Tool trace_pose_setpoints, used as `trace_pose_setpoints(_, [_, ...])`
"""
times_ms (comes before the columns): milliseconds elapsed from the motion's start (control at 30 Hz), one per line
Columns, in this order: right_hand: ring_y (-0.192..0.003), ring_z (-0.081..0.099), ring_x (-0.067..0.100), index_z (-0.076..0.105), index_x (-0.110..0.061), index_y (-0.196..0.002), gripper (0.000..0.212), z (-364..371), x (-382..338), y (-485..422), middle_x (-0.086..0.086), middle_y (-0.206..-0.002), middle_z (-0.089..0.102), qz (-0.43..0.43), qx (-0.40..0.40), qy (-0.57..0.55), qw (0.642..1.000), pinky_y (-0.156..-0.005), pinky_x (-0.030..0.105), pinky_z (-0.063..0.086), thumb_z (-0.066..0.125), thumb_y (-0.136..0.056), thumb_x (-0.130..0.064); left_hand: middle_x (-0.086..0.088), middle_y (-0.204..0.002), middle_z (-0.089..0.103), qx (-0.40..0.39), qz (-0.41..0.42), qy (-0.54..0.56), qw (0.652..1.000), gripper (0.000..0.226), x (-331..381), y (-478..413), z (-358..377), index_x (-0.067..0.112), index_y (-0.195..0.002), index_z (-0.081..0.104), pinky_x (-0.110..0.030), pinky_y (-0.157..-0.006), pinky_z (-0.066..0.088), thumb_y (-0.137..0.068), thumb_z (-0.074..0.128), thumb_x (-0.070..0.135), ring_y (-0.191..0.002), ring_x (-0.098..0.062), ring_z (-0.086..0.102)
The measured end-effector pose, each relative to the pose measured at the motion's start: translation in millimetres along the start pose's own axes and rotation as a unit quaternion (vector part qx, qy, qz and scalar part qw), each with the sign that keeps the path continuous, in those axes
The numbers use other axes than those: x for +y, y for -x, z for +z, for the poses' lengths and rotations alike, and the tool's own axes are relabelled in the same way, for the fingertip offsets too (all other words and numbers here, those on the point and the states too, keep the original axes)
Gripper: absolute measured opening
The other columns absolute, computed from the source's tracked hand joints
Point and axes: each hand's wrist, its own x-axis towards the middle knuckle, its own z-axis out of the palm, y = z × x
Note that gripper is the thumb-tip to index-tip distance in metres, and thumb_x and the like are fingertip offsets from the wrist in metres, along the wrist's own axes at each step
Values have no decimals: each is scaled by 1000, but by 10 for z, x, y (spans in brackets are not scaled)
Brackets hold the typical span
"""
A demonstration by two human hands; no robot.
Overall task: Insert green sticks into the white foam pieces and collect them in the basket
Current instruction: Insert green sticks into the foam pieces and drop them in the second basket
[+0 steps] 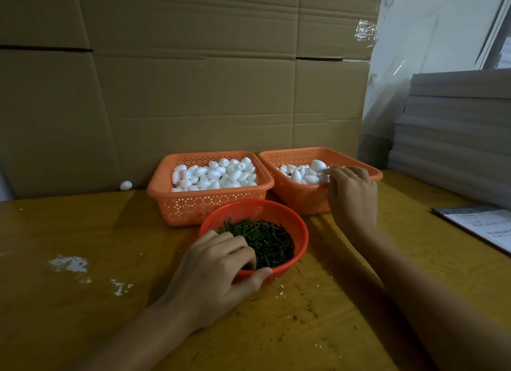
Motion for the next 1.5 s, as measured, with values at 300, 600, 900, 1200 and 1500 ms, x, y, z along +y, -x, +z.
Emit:
trace_pose_setpoints(300, [-111,61,27,73,-9,-113,17,-236,-698,212,7,-118,72,-154,32,-95,983,-88,42,49,60,-102,-10,13,-82,53,-3,-22,-9,1000,56,23,-15,-26,25,-79,59,-34,-70,46,-106,31,66,-76,-8,51])
trace_pose_setpoints(600, [-69,52,11,54,-21,-85,31,-298,-1255,615,-11,-76,54,-222,-285,-183,914,-69,31,35,41,-111,-30,5,-108,73,-31,-18,-17,999,47,49,-2,-45,20,-114,76,-37,-83,52,-101,49,55,-100,-12,64])
trace_pose_setpoints(900, [-62,54,13,58,-16,-81,41,-294,-1253,614,-5,-70,57,-209,-308,-186,910,-64,31,31,37,-112,-34,3,-105,73,-36,-25,-24,999,50,75,-4,-65,16,-114,76,-40,-78,55,-102,46,55,-96,-14,66])
trace_pose_setpoints(1200, [-64,56,16,61,-15,-86,42,-305,-1268,630,-1,-73,62,-209,-319,-175,907,-65,31,33,35,-113,-35,5,-104,73,-43,-26,-22,999,47,84,-6,-77,19,-112,76,-36,-79,53,-100,48,54,-95,-12,65])
trace_pose_setpoints(1500, [-70,61,21,63,-12,-90,43,-329,-1283,628,3,-79,66,-208,-321,-165,909,-69,35,39,35,-113,-36,4,-103,74,-45,-25,-19,999,48,79,-1,-80,18,-111,77,-36,-79,53,-99,48,54,-94,-13,66])
